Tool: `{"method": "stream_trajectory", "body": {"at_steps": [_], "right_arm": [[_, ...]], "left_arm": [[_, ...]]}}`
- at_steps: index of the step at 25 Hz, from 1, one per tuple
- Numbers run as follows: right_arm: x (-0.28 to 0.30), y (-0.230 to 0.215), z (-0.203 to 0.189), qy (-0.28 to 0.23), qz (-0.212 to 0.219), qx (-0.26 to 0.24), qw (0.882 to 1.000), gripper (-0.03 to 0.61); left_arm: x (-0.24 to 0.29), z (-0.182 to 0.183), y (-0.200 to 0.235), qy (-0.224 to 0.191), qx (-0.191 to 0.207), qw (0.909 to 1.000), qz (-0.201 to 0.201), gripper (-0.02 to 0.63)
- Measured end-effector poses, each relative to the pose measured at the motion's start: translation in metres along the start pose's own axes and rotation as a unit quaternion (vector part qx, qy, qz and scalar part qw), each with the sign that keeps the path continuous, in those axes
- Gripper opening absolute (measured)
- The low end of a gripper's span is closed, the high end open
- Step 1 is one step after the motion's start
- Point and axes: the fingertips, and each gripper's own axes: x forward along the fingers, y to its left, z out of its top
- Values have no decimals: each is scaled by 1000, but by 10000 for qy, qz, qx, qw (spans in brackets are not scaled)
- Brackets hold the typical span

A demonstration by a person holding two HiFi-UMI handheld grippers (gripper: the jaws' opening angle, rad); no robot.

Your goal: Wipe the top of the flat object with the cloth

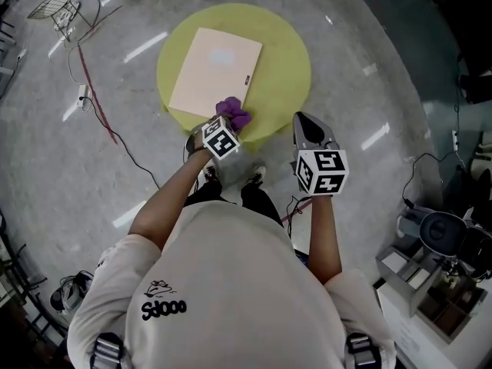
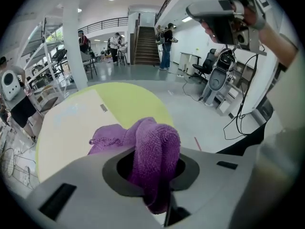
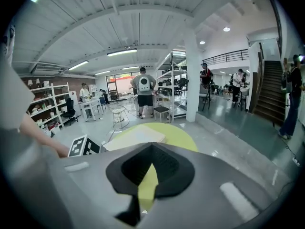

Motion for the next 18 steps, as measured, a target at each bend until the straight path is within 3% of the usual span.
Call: {"method": "stream_trajectory", "body": {"at_steps": [8, 18], "right_arm": [[-20, -35, 22, -274, -192, -128, 9994, 9], [1, -37, 92, -849, -48, -604, 9945, 9]], "left_arm": [[-23, 71, 19, -862, 261, 9945, 527, 66], [-139, 153, 101, -2242, 174, 9632, 1472, 66]]}}
